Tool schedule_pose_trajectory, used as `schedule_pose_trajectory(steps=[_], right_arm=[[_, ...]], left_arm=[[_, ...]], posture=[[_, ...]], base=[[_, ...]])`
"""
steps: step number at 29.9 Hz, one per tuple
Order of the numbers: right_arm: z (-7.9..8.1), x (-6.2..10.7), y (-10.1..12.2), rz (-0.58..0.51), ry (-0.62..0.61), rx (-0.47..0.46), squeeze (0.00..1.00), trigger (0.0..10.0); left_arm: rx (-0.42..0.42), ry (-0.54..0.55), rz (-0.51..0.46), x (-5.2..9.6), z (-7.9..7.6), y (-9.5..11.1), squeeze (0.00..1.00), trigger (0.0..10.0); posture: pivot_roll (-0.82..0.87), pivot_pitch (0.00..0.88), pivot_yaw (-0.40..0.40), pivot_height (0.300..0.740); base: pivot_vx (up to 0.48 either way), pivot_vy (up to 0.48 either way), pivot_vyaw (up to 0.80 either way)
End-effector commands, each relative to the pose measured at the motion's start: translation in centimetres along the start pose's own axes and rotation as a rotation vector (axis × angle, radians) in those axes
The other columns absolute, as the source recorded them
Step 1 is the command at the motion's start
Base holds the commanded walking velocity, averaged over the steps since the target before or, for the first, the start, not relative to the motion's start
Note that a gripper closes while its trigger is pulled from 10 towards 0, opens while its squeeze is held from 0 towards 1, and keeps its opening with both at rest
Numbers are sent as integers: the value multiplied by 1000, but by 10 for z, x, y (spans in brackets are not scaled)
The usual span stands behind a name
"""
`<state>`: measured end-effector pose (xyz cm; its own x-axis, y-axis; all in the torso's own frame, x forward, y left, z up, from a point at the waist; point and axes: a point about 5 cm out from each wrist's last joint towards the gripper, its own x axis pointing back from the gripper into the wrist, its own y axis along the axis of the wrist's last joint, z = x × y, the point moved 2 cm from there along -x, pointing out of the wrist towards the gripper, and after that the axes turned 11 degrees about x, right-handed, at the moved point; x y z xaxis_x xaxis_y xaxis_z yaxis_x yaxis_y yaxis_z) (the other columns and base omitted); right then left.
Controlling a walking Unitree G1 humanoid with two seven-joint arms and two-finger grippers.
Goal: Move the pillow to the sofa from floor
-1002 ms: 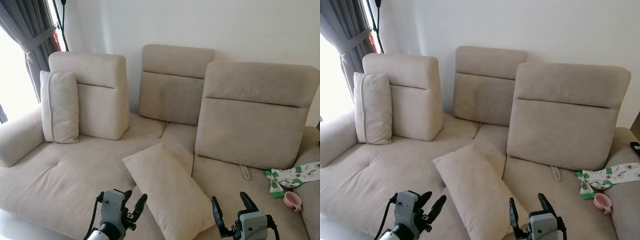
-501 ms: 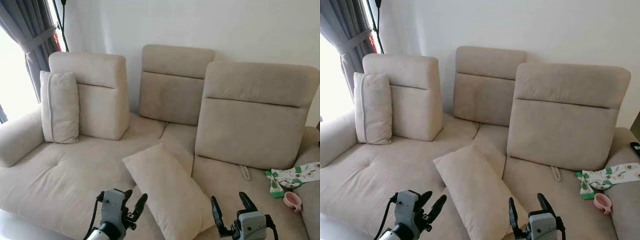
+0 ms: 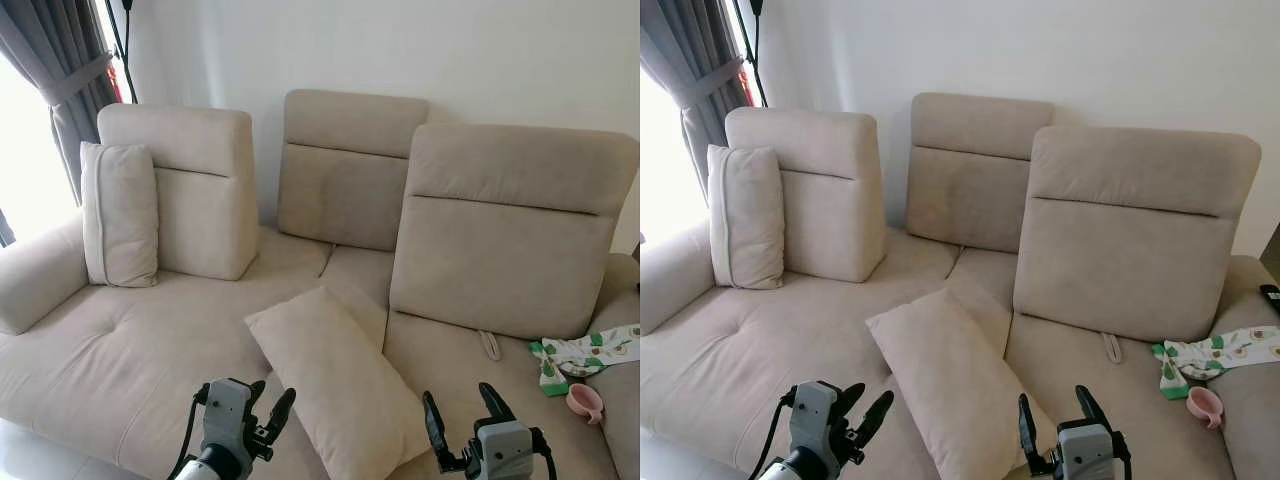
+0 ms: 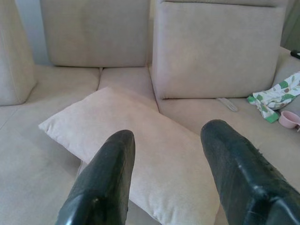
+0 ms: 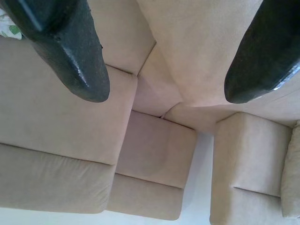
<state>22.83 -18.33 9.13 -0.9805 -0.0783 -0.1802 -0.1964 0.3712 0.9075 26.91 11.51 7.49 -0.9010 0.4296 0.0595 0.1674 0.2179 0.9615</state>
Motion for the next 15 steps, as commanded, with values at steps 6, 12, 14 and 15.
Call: schedule_pose_trajectory(steps=[6,12,14,15], right_arm=[[0,2,-2,5,-11,1,0,10000],[1,2,-1,3,-9,1,0,10000],[1,2,-1,3,-8,1,0,10000],[1,2,-1,3,-7,1,0,10000]], left_arm=[[0,-10,21,1,-1,-5,0,10000],[4,-10,24,1,-1,-5,0,10000],[4,-9,24,1,-1,-5,0,10000],[5,-8,24,1,-1,-4,0,10000]], posture=[[2,0,31,740],[6,0,30,740],[7,0,29,740],[7,0,29,740]], base=[[0,0,0],[0,0,0],[0,0,0],[0,0,0]])
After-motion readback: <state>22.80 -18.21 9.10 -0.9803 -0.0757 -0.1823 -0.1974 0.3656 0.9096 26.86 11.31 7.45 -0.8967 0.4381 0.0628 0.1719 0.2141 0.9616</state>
